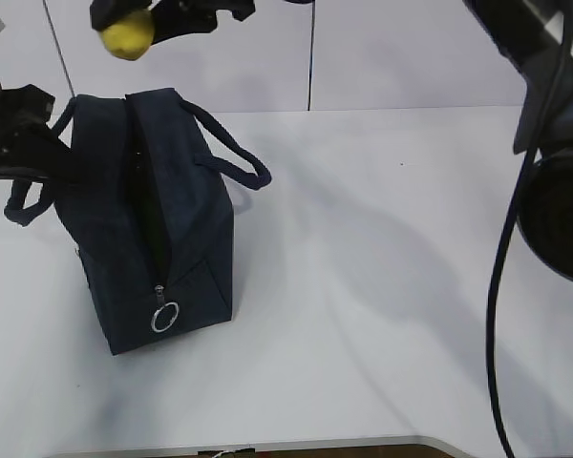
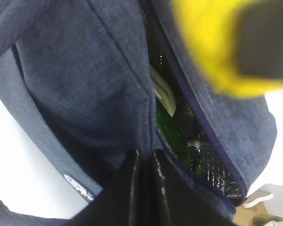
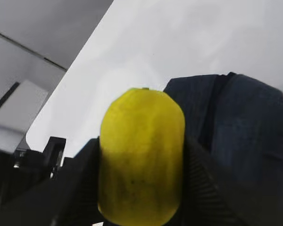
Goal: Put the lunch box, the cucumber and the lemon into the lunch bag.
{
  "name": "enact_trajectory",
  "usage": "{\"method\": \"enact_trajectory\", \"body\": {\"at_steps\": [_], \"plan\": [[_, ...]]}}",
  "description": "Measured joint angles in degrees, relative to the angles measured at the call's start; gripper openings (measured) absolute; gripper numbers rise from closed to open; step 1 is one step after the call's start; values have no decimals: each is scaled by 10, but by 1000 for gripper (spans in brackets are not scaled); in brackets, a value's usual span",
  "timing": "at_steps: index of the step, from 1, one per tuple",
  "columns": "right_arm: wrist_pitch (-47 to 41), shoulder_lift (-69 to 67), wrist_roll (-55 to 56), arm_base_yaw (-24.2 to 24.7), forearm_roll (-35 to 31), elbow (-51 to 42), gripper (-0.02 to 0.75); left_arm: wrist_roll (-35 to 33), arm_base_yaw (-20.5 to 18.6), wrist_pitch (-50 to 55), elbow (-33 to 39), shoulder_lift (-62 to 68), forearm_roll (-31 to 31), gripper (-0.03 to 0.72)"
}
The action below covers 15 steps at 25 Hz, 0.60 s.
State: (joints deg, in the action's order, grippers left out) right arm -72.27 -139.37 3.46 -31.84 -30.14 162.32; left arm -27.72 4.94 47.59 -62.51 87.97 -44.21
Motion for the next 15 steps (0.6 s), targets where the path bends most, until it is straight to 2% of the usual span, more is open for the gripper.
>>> {"method": "enact_trajectory", "body": {"at_steps": [5, 15], "plan": [[-1, 0, -8, -22, 21, -41, 396, 0, 0, 1, 0, 0, -1, -3], [-1, 58, -42, -31, 57, -218, 396, 0, 0, 2, 0, 0, -1, -3]]}}
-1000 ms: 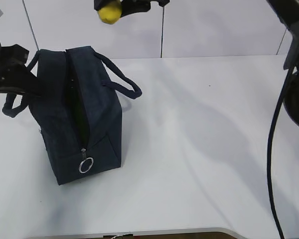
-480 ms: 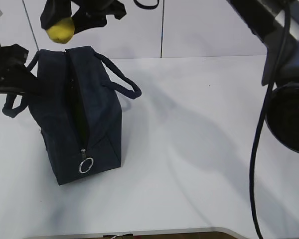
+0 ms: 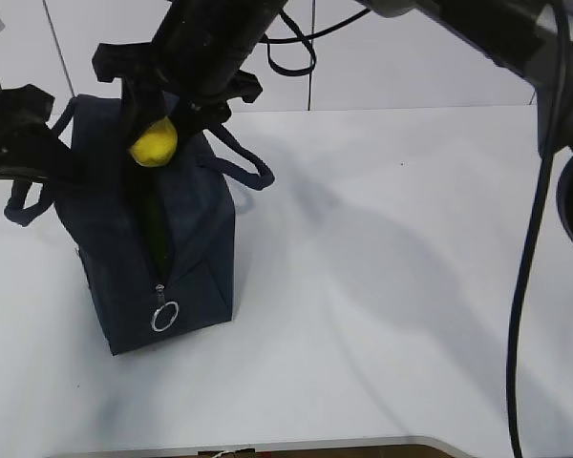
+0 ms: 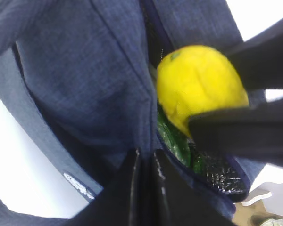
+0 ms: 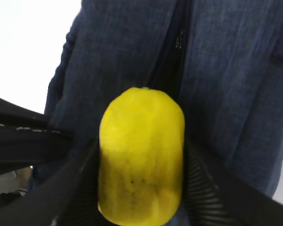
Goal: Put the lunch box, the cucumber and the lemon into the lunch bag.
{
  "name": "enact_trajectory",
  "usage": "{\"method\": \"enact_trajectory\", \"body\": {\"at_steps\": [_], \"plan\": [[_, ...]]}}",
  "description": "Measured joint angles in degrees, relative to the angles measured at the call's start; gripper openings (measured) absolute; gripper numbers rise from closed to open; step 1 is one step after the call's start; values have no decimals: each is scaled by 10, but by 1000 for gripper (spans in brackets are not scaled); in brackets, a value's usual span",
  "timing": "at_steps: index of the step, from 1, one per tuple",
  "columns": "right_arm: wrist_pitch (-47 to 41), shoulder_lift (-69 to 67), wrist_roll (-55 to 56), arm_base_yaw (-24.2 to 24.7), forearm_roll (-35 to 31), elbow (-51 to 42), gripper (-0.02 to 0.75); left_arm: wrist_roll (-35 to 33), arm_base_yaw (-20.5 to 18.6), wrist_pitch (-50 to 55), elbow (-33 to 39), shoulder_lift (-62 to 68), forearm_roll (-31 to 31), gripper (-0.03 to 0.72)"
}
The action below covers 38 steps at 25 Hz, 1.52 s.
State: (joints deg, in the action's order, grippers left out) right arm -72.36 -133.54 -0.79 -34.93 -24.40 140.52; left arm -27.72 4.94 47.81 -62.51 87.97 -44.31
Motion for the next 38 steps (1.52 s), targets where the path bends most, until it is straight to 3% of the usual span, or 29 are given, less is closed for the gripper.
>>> {"method": "enact_trajectory", "body": {"at_steps": [17, 29, 38], "plan": [[3, 3, -29, -23, 79, -23, 461, 0, 0, 6, 0, 0, 0, -3], [4, 3, -30, -23, 87, -8, 462, 0, 0, 6, 0, 0, -1, -3], [4, 3, -8, -23, 174, 32, 462, 0, 0, 8, 0, 0, -35, -3]]}}
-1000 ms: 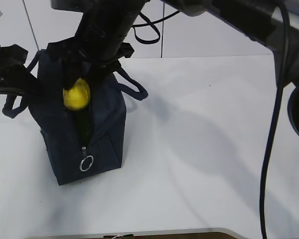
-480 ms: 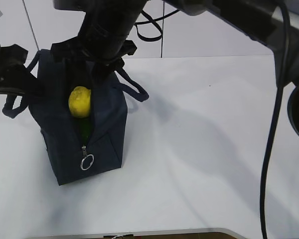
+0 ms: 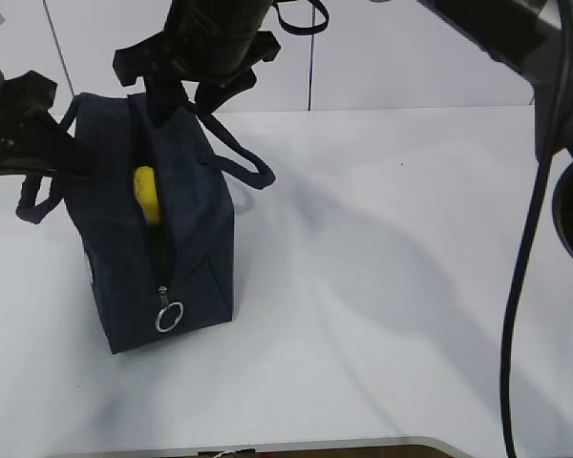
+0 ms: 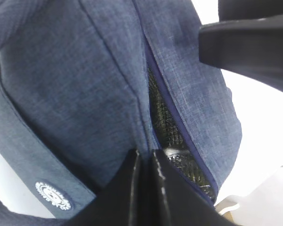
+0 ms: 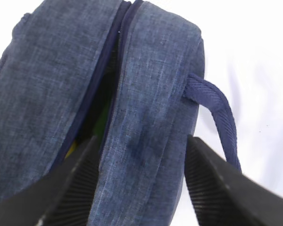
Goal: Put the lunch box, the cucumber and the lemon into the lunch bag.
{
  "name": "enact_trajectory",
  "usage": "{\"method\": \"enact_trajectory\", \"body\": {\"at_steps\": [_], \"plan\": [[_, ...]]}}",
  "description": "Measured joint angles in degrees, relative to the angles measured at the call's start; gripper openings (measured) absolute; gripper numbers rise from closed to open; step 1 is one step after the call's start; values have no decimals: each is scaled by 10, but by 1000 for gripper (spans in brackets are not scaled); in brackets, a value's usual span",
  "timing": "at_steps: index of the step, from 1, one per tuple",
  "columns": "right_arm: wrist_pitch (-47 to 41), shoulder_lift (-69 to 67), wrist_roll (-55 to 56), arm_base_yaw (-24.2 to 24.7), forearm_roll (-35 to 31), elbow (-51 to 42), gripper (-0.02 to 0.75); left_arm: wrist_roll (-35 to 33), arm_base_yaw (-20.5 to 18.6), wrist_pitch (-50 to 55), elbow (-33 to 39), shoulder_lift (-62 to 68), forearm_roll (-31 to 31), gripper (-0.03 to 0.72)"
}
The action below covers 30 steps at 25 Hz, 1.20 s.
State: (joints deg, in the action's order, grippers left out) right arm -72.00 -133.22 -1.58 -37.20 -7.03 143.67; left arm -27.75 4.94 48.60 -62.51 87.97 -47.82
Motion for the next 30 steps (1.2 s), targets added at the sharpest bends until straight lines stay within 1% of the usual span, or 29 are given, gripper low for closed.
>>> {"method": "enact_trajectory", "body": {"at_steps": [4, 8, 15, 20, 22, 26, 30], "plan": [[0, 2, 16, 4, 17, 4, 462, -10, 0, 0, 0, 0, -34, -3], [0, 4, 29, 5, 20, 4, 462, -13, 0, 0, 0, 0, -43, -3], [0, 4, 40, 8, 19, 4, 463, -14, 0, 0, 0, 0, -45, -3], [0, 5, 40, 23, -19, -42, 462, -15, 0, 0, 0, 0, -45, -3], [0, 5, 40, 25, -18, -57, 462, -15, 0, 0, 0, 0, -44, -3], [0, 5, 40, 26, -16, -59, 462, -17, 0, 0, 0, 0, -44, -3], [0, 5, 34, 26, -25, -60, 433, -17, 0, 0, 0, 0, -43, -3]]}}
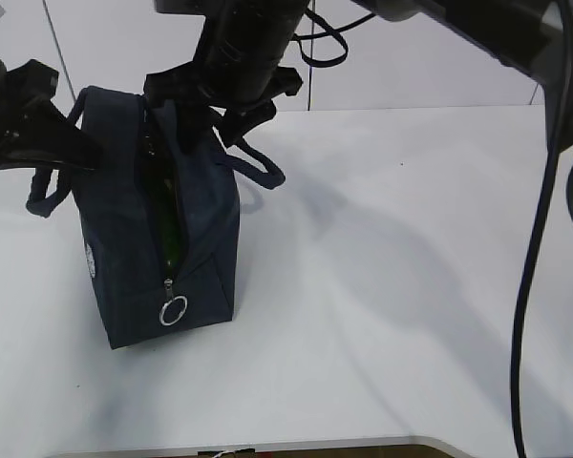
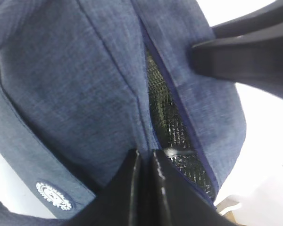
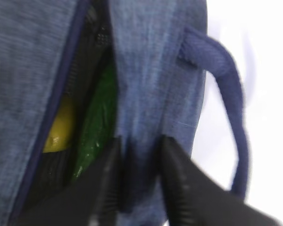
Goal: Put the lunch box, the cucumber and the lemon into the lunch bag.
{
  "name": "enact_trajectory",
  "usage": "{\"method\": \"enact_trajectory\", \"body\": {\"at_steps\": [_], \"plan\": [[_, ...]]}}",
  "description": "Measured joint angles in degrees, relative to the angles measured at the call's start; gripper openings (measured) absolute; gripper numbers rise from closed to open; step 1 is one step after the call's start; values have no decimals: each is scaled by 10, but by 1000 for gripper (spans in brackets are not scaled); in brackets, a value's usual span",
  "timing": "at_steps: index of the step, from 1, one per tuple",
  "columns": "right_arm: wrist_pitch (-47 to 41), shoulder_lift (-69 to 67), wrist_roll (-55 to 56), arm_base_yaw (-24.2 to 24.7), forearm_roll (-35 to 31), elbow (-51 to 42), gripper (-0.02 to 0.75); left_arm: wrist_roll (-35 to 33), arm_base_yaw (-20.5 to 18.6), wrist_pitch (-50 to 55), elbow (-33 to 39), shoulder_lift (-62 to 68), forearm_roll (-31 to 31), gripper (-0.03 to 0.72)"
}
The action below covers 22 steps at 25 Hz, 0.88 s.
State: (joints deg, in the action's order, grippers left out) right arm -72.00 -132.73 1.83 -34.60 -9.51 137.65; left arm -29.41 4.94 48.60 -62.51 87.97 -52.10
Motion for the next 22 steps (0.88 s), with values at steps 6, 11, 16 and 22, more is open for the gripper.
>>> {"method": "enact_trajectory", "body": {"at_steps": [6, 11, 16, 22], "plan": [[0, 10, -18, 0, -12, 0, 254, 0, 0, 0, 0, 0, 0, -3], [0, 19, -40, 0, -11, 0, 59, 0, 0, 0, 0, 0, 0, -3], [0, 23, -52, 0, -9, -1, 15, -1, 6, -2, -1, 0, -2, -3], [-6, 57, -56, 0, 31, -16, 13, -7, 37, -29, -1, 0, -21, -3]]}}
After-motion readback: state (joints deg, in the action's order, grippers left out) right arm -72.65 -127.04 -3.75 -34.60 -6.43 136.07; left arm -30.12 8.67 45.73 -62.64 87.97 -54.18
